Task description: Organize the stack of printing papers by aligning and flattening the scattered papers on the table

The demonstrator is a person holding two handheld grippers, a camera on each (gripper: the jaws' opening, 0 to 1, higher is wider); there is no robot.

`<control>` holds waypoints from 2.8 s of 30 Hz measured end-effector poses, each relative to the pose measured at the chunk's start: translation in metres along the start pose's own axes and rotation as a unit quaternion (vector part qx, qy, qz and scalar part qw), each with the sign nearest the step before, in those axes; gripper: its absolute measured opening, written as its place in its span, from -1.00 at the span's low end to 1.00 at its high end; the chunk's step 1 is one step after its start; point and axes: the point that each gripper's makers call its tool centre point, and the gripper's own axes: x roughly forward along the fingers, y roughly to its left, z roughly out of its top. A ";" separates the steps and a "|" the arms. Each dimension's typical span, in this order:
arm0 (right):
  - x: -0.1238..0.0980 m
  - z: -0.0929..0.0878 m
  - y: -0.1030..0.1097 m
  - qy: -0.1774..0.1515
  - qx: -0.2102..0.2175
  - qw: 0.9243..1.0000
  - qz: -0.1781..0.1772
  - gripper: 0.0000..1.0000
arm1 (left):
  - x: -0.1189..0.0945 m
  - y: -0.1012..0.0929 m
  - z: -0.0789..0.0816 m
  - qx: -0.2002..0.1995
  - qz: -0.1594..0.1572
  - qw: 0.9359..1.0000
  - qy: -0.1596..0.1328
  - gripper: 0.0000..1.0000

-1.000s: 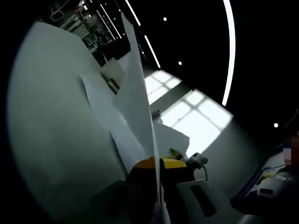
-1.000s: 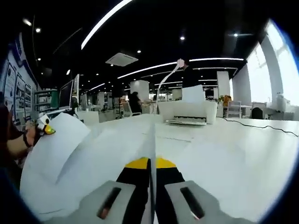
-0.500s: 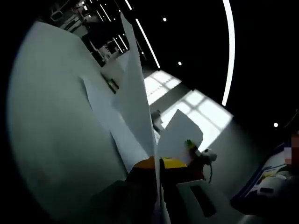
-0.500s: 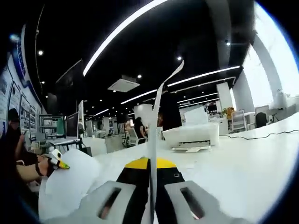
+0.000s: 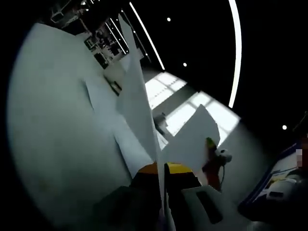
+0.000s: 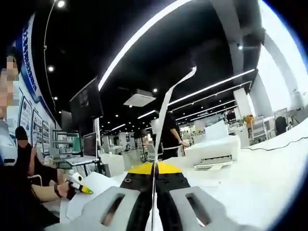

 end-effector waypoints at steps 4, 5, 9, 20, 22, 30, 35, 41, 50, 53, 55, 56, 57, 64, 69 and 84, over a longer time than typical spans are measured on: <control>0.004 0.011 0.019 -0.005 0.006 1.000 0.026 -1.00 | 0.000 0.000 0.000 0.000 0.000 1.000 0.000 -0.89; 0.004 0.014 0.024 -0.007 0.006 0.999 0.032 -1.00 | 0.000 0.000 0.000 0.000 0.000 1.000 0.000 -0.89; 0.006 0.020 0.040 -0.008 0.017 0.998 0.058 -1.00 | 0.000 0.000 0.000 0.000 0.000 1.000 0.001 -0.89; 0.016 0.014 0.080 0.019 0.040 0.992 0.120 -1.00 | -0.001 0.000 0.000 -0.001 -0.005 1.000 0.001 -0.88; 0.017 0.013 0.086 0.023 0.042 0.991 0.128 -1.00 | -0.001 0.000 0.000 -0.001 -0.005 1.000 0.000 -0.88; 0.016 0.012 0.113 0.043 0.059 0.981 0.179 -1.00 | -0.001 0.001 0.000 -0.001 -0.006 1.000 0.001 -0.88; 0.015 0.020 0.118 0.031 0.089 0.975 0.201 -1.00 | 0.000 -0.003 -0.004 0.000 -0.005 1.000 0.002 -0.88; 0.017 0.020 0.128 0.036 0.166 0.955 0.245 -1.00 | 0.000 -0.003 -0.004 0.001 -0.004 1.000 0.001 -0.88; 0.045 -0.042 0.119 0.095 0.200 0.946 0.236 -1.00 | -0.001 -0.001 -0.002 0.002 -0.005 1.000 0.002 -0.88; 0.050 -0.065 0.119 0.123 0.229 0.936 0.237 -1.00 | -0.001 -0.002 -0.003 0.000 -0.006 1.000 0.002 -0.88; 0.056 -0.084 0.118 0.142 0.242 0.931 0.236 -1.00 | -0.001 -0.002 -0.003 0.001 -0.007 1.000 0.003 -0.88; 0.058 -0.092 0.118 0.150 0.245 0.929 0.233 -1.00 | -0.001 -0.002 -0.003 0.001 -0.007 1.000 0.003 -0.88; 0.061 -0.103 0.115 0.161 0.249 0.928 0.227 -1.00 | -0.001 -0.003 -0.003 0.001 -0.008 1.000 0.003 -0.88; 0.072 -0.143 0.106 0.206 0.262 0.920 0.204 -1.00 | -0.003 -0.003 -0.001 0.001 -0.014 1.000 0.001 -0.88; 0.077 -0.161 0.101 0.234 0.255 0.919 0.191 -1.00 | -0.003 -0.003 0.000 0.008 -0.020 1.000 0.003 -0.88; 0.089 -0.186 0.088 0.269 0.250 0.914 0.174 -1.00 | -0.001 -0.011 -0.003 0.009 -0.035 0.999 0.006 -0.77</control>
